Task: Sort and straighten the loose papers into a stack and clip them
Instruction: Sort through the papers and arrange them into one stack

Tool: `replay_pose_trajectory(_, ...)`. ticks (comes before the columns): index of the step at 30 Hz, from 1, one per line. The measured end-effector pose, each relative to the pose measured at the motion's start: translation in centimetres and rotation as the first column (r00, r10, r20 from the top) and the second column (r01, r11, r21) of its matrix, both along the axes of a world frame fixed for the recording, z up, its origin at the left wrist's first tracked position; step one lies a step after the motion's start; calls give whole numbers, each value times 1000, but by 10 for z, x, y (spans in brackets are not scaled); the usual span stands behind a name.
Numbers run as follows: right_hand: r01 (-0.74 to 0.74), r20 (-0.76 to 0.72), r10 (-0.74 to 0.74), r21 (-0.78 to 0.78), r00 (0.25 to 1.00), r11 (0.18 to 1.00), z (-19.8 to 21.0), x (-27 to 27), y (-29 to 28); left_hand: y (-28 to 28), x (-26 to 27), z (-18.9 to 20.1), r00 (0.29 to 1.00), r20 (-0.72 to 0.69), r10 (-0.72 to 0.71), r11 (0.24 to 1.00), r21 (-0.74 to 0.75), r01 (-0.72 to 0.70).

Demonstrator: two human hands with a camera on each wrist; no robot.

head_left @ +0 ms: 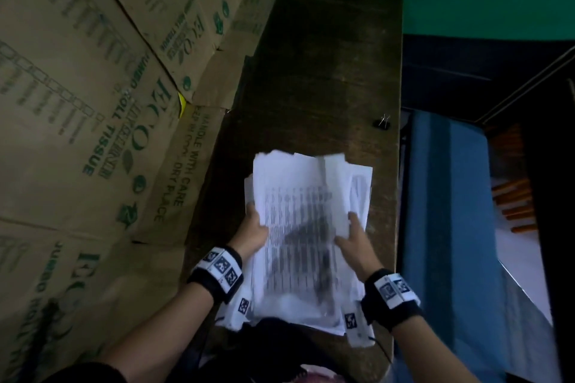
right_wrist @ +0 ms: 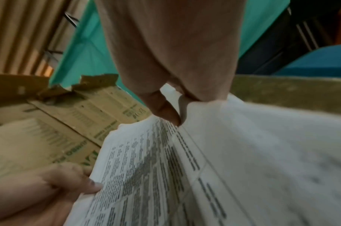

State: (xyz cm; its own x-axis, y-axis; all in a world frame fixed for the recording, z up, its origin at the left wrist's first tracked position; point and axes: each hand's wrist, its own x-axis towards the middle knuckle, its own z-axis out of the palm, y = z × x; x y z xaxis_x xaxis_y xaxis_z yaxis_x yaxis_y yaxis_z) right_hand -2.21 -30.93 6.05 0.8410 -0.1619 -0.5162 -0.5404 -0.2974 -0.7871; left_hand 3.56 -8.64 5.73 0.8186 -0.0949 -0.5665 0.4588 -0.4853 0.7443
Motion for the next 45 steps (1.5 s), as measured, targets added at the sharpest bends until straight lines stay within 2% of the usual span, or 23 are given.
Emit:
replay_pose_trajectory(3,-62,-92,54,-87,994,994,-19,-5,11,0,-10,-23,997,-75,-27,994,99,35)
replay_pose_trajectory(5,-94,-132,72,-171,989,981,-27,-3,13,0,-10,-32,999,-37,-28,985,170,34)
replay_pose_trajectory(6,-110,-134,77,-258,988,960,-32,-3,12,0,-9,-33,999,-12,-44,966,256,45)
replay_pose_trajectory(8,-162,-169,91,-477,981,864,-39,0,6,1,-8,-38,993,36,-112,900,426,86)
replay_pose_trajectory(10,-128,-217,9,-541,976,831,-42,6,-1,1,-6,-39,998,46,-44,913,407,22)
replay_pose_trajectory(13,-47,-259,-101,-509,961,859,-45,20,-5,0,2,-43,990,-13,138,941,315,-127)
replay_pose_trajectory(14,-32,-265,-119,-503,957,864,-49,25,-6,0,5,-47,987,-30,159,939,314,-142)
replay_pose_trajectory(17,52,-270,-158,-362,950,931,-64,32,-9,11,11,-76,991,-26,132,928,356,-114)
replay_pose_trajectory(20,83,-216,-138,-248,967,965,-68,33,-13,3,7,-55,995,15,95,921,378,-94)
replay_pose_trajectory(25,142,-60,-143,-18,988,990,-45,27,-11,-4,-2,-46,990,56,126,972,190,-135)
replay_pose_trajectory(27,225,-50,-220,126,974,966,-36,21,-17,-3,-1,-40,986,42,160,979,123,-164)
replay_pose_trajectory(29,318,-54,-315,277,947,907,-28,14,-27,-5,3,-30,983,49,174,983,58,-177)
replay_pose_trajectory(32,390,-48,-402,370,914,843,-20,9,-45,-17,17,-15,995,67,73,997,14,-75)
replay_pose_trajectory(34,403,-64,-402,281,913,871,-28,11,-52,-30,29,-11,999,48,-18,999,30,17)
replay_pose_trajectory(36,377,-115,-366,91,923,922,-45,17,-56,-42,39,-16,995,52,-81,992,103,75)
replay_pose_trajectory(38,265,-150,-281,-117,948,957,-60,19,-55,-51,41,-22,994,57,-94,979,186,81)
replay_pose_trajectory(40,155,-189,-220,-308,957,939,-70,19,-55,-57,39,-26,996,27,-88,969,233,79)
replay_pose_trajectory(42,162,-162,-226,-333,961,929,-78,17,-56,-61,36,-27,996,-14,-84,976,202,85)
replay_pose_trajectory(45,198,-114,-242,-306,964,931,-85,13,-55,-60,37,-29,997,11,-75,989,125,73)
